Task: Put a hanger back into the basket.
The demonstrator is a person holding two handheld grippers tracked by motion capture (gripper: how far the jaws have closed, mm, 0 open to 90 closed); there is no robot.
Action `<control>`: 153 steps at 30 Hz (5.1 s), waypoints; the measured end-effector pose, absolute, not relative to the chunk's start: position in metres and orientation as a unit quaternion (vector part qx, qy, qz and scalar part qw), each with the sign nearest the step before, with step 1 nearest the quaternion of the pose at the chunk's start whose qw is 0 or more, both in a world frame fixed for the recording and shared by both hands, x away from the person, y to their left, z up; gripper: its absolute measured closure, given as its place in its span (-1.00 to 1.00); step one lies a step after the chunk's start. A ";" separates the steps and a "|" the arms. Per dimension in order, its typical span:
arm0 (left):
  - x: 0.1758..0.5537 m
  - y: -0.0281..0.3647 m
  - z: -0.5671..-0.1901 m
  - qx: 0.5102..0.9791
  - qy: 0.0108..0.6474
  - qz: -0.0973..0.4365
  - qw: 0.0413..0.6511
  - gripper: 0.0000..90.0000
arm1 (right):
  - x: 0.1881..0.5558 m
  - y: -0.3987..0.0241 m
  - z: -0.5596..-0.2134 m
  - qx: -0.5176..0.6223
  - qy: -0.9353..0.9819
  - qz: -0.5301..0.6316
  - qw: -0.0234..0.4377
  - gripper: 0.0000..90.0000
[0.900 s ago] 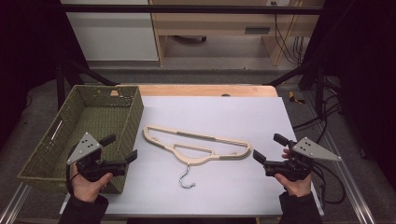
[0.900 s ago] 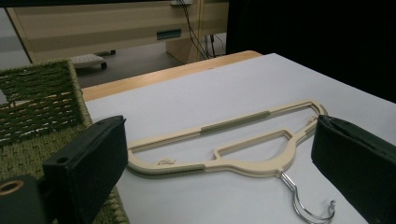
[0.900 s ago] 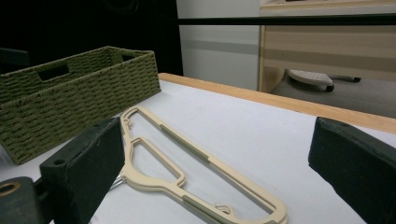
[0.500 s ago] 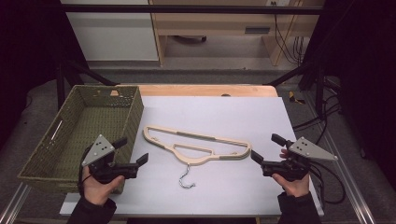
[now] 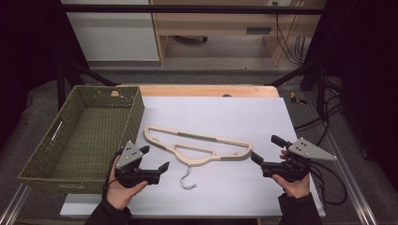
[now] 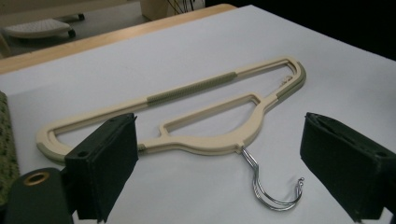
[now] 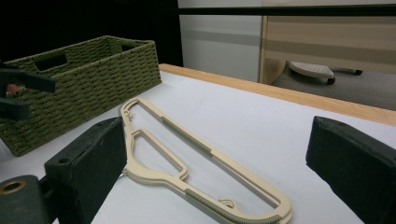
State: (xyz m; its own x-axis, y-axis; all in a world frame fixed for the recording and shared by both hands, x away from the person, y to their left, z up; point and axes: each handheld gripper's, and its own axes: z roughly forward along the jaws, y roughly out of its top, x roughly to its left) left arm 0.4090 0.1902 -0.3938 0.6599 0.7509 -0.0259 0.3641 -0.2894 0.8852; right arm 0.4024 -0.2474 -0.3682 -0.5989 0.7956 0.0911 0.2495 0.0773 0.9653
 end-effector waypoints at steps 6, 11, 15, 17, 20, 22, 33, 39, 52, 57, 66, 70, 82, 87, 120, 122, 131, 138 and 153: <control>0.415 0.173 -0.409 0.789 0.371 0.190 0.451 -0.67 | 0.403 -0.246 -0.369 0.378 0.694 0.564 0.240 -0.87; 0.419 0.158 -0.420 0.799 0.375 0.182 0.434 -0.59 | 0.403 -0.246 -0.369 0.376 0.696 0.562 0.239 -0.87; 0.420 0.144 -0.426 0.809 0.370 0.174 0.423 -0.51 | 0.404 -0.245 -0.370 0.377 0.695 0.563 0.239 -0.87; 0.421 0.138 -0.430 0.812 0.367 0.174 0.419 -0.44 | 0.404 -0.244 -0.370 0.377 0.697 0.561 0.239 -0.87; 0.424 0.127 -0.435 0.820 0.364 0.169 0.408 -0.32 | 0.404 -0.243 -0.370 0.377 0.698 0.560 0.238 -0.87; 0.425 0.120 -0.440 0.825 0.364 0.165 0.400 -0.26 | 0.403 -0.243 -0.370 0.376 0.699 0.560 0.238 -0.87; 0.435 0.102 -0.461 0.837 0.379 0.152 0.364 0.16 | 0.405 -0.241 -0.372 0.374 0.702 0.558 0.238 -0.87; 0.439 0.100 -0.470 0.838 0.392 0.148 0.350 0.40 | 0.405 -0.240 -0.373 0.375 0.703 0.557 0.235 -0.87; 0.439 0.097 -0.473 0.829 0.415 0.148 0.343 0.74 | 0.408 -0.233 -0.377 0.374 0.710 0.551 0.228 -0.86; 0.436 0.095 -0.471 0.831 0.412 0.164 0.337 0.79 | 0.412 -0.223 -0.384 0.370 0.723 0.542 0.219 -0.85; 0.433 0.099 -0.461 0.828 0.414 0.183 0.330 0.86 | 0.420 -0.199 -0.399 0.352 0.750 0.521 0.206 -0.82; 0.435 0.104 -0.455 0.826 0.415 0.174 0.339 0.90 | 0.423 -0.191 -0.405 0.351 0.758 0.512 0.200 -0.81; 0.427 0.110 -0.435 0.829 0.397 0.193 0.344 0.93 | 0.429 -0.167 -0.412 0.327 0.776 0.509 0.179 -0.73; 0.428 0.113 -0.428 0.830 0.391 0.190 0.350 0.95 | 0.438 -0.141 -0.416 0.298 0.798 0.493 0.177 -0.63; 0.422 0.104 -0.421 0.849 0.363 0.201 0.327 0.95 | 0.461 -0.075 -0.465 0.205 0.885 0.375 0.188 0.47; 0.422 0.105 -0.420 0.853 0.358 0.203 0.322 0.95 | 0.460 -0.075 -0.465 0.189 0.887 0.375 0.193 0.51; 0.418 0.115 -0.404 0.831 0.355 0.210 0.373 0.61 | 0.457 -0.077 -0.459 0.167 0.889 0.372 0.209 0.61; 0.406 0.139 -0.370 0.787 0.336 0.216 0.469 -0.06 | 0.455 -0.085 -0.445 0.171 0.879 0.383 0.226 0.69; 0.414 0.174 -0.362 0.769 0.329 0.227 0.500 -0.49 | 0.458 -0.124 -0.410 0.212 0.844 0.405 0.279 0.92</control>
State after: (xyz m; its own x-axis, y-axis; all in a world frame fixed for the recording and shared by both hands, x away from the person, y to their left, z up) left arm 0.4143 0.1739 -0.3620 0.6807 0.7323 0.0204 0.2784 -0.2844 0.9174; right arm 0.4583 -0.1243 -0.4105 -0.7546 0.5843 -0.2987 0.1322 0.5812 0.8030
